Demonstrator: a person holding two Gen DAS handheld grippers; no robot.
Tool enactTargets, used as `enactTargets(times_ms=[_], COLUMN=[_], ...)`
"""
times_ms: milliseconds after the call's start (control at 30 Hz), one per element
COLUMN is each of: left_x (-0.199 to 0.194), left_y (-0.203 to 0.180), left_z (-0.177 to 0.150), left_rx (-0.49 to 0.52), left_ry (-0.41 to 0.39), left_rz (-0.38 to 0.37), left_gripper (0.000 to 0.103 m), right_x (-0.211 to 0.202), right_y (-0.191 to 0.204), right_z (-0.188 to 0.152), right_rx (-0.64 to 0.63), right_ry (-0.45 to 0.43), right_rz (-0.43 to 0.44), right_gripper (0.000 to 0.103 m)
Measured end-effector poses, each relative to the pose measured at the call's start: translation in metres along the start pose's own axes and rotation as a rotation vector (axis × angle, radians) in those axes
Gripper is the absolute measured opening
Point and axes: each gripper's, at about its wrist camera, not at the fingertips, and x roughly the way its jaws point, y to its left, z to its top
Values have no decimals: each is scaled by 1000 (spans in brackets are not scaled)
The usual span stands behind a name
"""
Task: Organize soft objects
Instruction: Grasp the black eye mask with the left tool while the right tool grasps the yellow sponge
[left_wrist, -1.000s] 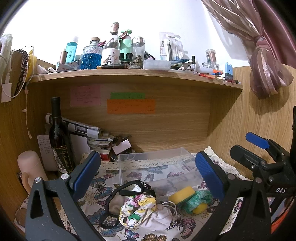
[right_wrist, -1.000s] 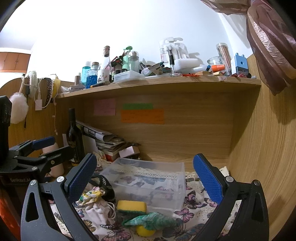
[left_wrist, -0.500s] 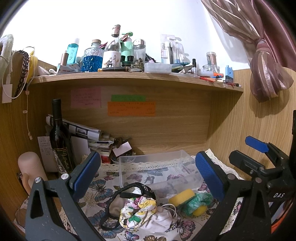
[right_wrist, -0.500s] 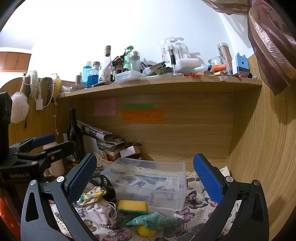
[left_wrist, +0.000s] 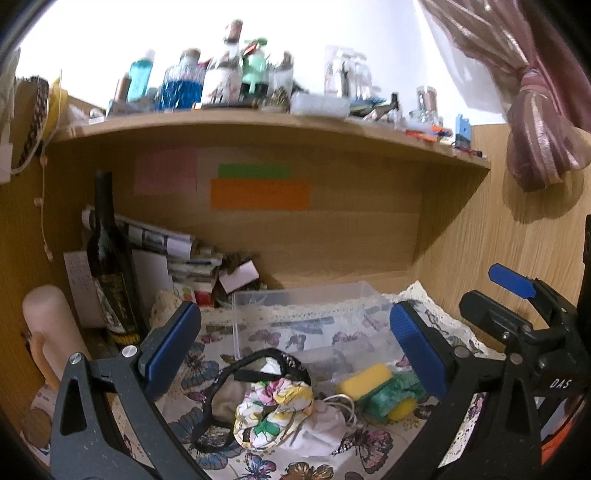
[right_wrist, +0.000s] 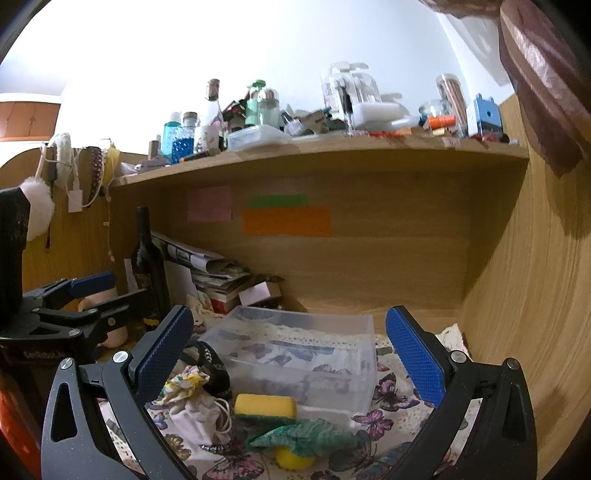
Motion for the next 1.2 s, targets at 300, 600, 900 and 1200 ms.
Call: enactTargets(times_ms=[300,600,900,1200], left_x=[35,77,110,109], left_y=[34,58,76,73], left_z=[-23,-45,-65,-73], left_rx=[-32,-22,-81,-66], left_ry=[123,267,391,410], left_rz=[44,47,-10,-42], left_gripper=[99,67,50,18], right_x=[35,69,95,111], right_y=[-14,-13,-5,-4], right_z=[-24,-42,-56,-72], right_rx=[11,13,26,42], right_ry=[165,317,435,530], right_rz=[17,108,194,219], right_gripper=[97,84,84,58])
